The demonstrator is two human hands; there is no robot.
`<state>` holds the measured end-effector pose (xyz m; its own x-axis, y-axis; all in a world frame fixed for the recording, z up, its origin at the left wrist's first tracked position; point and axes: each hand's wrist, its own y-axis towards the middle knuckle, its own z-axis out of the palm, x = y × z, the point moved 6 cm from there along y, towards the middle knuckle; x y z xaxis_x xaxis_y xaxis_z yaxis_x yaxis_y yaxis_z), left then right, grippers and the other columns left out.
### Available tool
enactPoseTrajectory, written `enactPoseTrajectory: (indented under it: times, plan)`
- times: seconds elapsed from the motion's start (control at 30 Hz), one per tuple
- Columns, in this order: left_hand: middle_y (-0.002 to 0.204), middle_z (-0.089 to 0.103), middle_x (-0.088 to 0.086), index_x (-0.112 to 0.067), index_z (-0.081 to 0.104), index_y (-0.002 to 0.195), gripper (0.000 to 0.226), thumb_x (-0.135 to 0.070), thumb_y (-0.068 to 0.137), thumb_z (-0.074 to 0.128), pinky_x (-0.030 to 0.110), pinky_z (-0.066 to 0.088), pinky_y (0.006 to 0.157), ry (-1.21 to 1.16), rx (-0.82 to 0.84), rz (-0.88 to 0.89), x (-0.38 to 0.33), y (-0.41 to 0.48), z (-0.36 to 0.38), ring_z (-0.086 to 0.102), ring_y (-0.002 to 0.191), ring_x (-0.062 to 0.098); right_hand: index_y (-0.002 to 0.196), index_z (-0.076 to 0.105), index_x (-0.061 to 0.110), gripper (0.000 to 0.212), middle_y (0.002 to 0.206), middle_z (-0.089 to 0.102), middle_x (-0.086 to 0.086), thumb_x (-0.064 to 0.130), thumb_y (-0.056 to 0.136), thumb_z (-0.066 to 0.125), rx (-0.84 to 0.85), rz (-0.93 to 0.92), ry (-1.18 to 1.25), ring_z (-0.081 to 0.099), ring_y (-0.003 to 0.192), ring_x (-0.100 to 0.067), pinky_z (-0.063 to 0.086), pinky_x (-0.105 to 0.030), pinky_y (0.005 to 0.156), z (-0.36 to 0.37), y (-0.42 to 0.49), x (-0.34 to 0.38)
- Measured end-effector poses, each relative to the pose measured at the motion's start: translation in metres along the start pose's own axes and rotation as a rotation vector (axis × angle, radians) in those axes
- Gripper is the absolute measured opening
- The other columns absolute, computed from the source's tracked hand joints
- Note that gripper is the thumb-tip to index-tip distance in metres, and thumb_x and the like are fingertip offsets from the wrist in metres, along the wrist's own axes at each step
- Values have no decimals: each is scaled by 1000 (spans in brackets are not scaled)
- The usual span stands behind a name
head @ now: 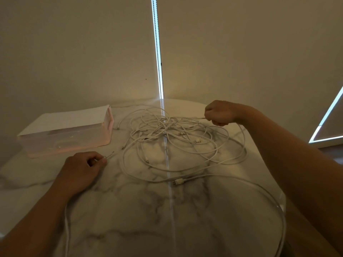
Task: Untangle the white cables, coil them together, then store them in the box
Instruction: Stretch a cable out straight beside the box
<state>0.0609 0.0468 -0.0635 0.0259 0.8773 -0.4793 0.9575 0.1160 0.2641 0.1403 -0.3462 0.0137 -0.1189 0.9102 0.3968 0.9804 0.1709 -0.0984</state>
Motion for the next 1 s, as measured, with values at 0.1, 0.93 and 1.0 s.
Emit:
enactPoseTrajectory:
  times: [0.1,0.93,1.0]
  plan:
    - [75,66,-6,-29,73,80,12,-32,89,66,26,36,62,10,-8,6,0,0,0,56,72,7,93,66,8,29,61,48,-5,29,101,48,-30,-41,202,37,53,-20,31,-26,46,4,3,-3]
    - [70,65,11,-13,66,91,15,-20,98,55,30,44,53,-500,-181,-146,2,-1,-20,53,52,22,109,69,4,17,69,64,-10,6,97,57,-149,-266,1156,53,56,-17,44,-27,54,35,-33,113]
    - [72,65,14,-7,63,94,15,-16,99,51,27,44,47,-588,-196,-176,2,-2,-25,53,49,21,107,67,-1,18,76,69,-13,-2,95,55,-114,-305,1216,60,63,-19,51,-29,62,40,-41,129]
